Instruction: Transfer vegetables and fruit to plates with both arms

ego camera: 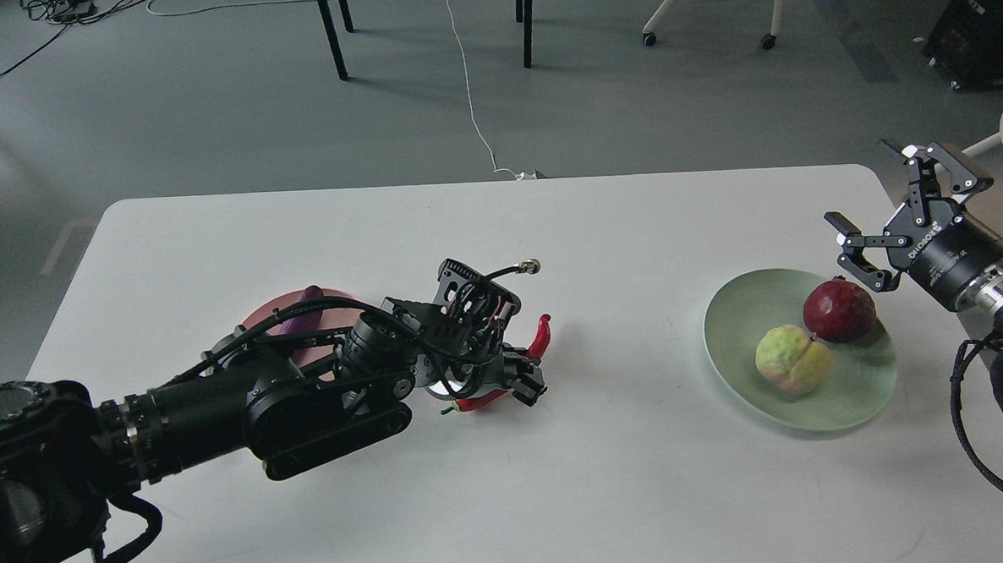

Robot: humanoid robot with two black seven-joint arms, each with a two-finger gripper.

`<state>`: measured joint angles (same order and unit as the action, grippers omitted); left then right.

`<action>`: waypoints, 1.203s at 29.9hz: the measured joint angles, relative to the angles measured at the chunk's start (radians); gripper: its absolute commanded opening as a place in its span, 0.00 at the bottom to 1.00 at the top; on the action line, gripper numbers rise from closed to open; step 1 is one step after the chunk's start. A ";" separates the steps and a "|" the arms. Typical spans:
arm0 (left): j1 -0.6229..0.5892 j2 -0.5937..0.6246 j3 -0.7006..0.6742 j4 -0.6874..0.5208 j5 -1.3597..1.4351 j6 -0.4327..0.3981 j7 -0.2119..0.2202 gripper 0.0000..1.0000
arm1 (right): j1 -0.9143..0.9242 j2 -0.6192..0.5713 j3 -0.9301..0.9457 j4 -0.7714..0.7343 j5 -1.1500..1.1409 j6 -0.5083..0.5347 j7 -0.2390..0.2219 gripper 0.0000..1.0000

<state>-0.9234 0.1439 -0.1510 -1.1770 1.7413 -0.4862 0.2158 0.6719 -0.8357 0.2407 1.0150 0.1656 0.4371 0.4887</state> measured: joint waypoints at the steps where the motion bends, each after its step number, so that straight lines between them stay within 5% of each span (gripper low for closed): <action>1: -0.010 0.008 -0.014 -0.025 -0.006 -0.001 0.001 0.11 | 0.000 -0.002 0.000 0.000 0.000 0.000 0.000 0.99; 10: -0.029 0.271 -0.155 -0.174 -0.221 -0.002 0.075 0.11 | 0.000 -0.011 0.000 0.000 0.000 0.000 0.000 0.99; 18: 0.105 0.443 -0.165 -0.181 -0.317 0.042 0.079 0.18 | 0.001 -0.001 0.000 0.000 0.000 -0.003 0.000 0.99; 20: 0.124 0.462 -0.165 -0.181 -0.319 0.048 0.079 0.27 | 0.001 -0.001 0.000 0.000 0.000 -0.003 0.000 0.98; 23: 0.134 0.481 -0.166 -0.181 -0.321 0.051 0.074 0.65 | 0.001 -0.001 0.000 0.000 0.000 -0.003 0.000 0.99; 25: 0.134 0.494 -0.169 -0.181 -0.330 0.052 0.069 0.76 | 0.003 -0.004 0.000 0.000 0.000 -0.003 0.000 0.99; 27: 0.134 0.511 -0.170 -0.181 -0.350 0.050 0.064 1.00 | 0.003 -0.007 0.000 0.000 0.000 -0.003 0.000 0.99; 32: 0.135 0.545 -0.178 -0.181 -0.377 0.071 0.013 1.00 | 0.008 -0.009 0.000 -0.001 0.000 -0.003 0.000 0.99; 36: 0.135 0.523 -0.245 -0.187 -0.385 0.197 -0.058 1.00 | 0.018 -0.007 -0.002 -0.005 0.000 -0.001 0.000 0.99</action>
<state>-0.7885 0.6667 -0.3963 -1.3644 1.3559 -0.2890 0.1582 0.6901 -0.8430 0.2383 1.0098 0.1657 0.4366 0.4887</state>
